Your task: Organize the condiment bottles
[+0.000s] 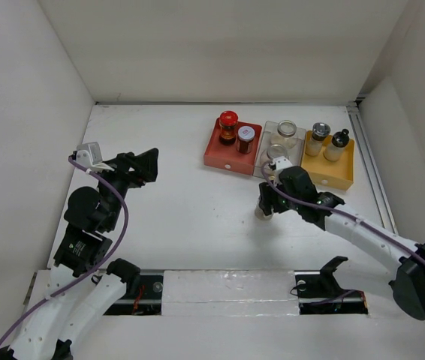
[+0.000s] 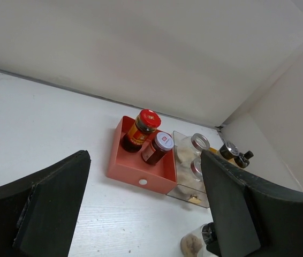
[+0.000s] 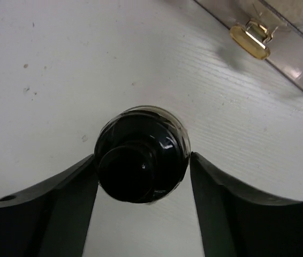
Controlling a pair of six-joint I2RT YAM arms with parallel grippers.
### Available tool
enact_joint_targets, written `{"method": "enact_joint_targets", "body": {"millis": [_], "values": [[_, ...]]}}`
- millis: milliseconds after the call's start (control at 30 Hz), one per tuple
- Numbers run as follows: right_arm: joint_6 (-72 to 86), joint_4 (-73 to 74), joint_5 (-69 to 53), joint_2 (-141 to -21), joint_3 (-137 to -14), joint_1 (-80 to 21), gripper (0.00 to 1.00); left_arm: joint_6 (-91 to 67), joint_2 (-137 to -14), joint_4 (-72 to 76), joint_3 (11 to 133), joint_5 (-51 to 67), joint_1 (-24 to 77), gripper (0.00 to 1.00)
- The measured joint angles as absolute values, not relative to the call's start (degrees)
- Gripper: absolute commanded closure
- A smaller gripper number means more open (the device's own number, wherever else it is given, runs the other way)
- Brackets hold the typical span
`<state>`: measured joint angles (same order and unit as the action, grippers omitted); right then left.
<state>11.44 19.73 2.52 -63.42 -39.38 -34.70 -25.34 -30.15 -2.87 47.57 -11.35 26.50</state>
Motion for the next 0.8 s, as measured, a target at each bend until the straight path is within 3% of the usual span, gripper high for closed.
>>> {"method": "enact_joint_targets", "body": {"millis": [33,133,333,400,600,800], "values": [[11.42,19.18,2.94,-63.55,-39.38,-34.70,0.46,-25.34,-30.15,-2.90,47.57,-11.31,26.50,0.20],[11.31,17.04,4.43,-62.85,-39.40,-34.70,0.58,-25.34,-30.15,-2.87,47.57,-11.33,26.50,0.19],[10.48,17.69,10.44,-54.43,-40.23,-33.98,0.58,-25.30,-30.85,-2.85,47.57,-10.85,26.50,0.08],[9.93,17.50,12.10,-51.57,-42.22,-31.35,0.57,-25.08,-31.48,-2.85,47.57,-10.37,26.50,0.00],[8.05,11.35,15.94,-51.83,-48.38,-17.19,0.57,-24.53,-35.57,-2.90,47.59,-6.17,26.50,0.00],[7.99,4.80,14.28,-61.73,-48.93,-4.21,0.57,-23.77,-37.28,-2.98,47.59,-1.67,26.50,0.00]]}}
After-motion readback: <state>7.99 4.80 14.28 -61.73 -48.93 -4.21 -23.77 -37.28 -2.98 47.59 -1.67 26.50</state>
